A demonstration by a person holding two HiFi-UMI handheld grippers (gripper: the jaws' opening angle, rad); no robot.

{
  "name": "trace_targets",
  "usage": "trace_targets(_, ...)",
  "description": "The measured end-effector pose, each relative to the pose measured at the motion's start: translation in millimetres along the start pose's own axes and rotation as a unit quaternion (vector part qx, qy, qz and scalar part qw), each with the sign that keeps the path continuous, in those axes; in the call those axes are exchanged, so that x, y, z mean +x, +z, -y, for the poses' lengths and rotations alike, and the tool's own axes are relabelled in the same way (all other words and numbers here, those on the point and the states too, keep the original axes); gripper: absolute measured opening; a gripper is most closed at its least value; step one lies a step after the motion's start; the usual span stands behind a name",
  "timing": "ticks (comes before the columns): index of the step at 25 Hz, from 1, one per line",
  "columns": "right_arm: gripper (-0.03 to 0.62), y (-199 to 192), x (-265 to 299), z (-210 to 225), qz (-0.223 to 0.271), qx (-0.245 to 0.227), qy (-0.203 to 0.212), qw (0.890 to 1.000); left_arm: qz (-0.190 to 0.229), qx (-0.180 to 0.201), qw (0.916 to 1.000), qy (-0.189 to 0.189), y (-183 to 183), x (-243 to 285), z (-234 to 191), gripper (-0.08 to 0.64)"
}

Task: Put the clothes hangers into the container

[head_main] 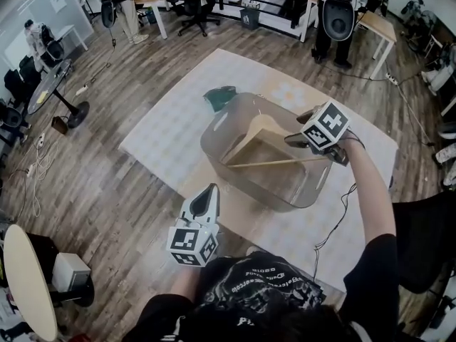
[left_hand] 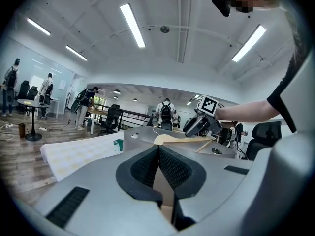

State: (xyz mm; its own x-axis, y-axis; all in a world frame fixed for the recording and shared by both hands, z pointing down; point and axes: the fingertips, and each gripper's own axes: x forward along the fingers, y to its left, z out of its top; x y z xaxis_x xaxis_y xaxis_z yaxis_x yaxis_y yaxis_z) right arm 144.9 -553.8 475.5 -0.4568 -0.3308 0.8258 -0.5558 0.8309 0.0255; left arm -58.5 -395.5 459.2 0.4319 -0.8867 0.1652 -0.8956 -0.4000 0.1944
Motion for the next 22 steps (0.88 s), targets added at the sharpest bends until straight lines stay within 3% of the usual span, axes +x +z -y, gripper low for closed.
trace_targets(4, 0.318, 19.9, -37.9, -9.2, 0.085, 0.026, -0.036, 0.995, 0.002, -0.001, 0.9998, -0.019, 2.6, -6.8, 6.3, 0.020)
trace_targets(10, 0.305, 31.9, -88.0, -50.4, 0.172, 0.021, -0.075, 0.982, 0.009, -0.010, 0.9988, -0.047, 1.4, -19.7, 15.4, 0.020)
trace_targets(17, 0.290, 34.9, -150.0, -107.0, 0.276, 0.031, -0.138, 0.951, 0.031, -0.008, 0.9963, -0.080, 15.7, -38.7, 27.6, 0.020)
trace_targets(19, 0.253, 28.6, -161.0, -123.0, 0.304, 0.046, -0.153, 0.939, 0.038, -0.009, 0.9953, -0.088, 17.8, -45.9, 30.8, 0.020)
trace_targets(22, 0.254, 7.9, -173.6, -149.2, 0.327, 0.061, -0.177, 0.926, 0.046, -0.017, 0.9928, -0.109, 22.6, -58.9, 43.2, 0.020)
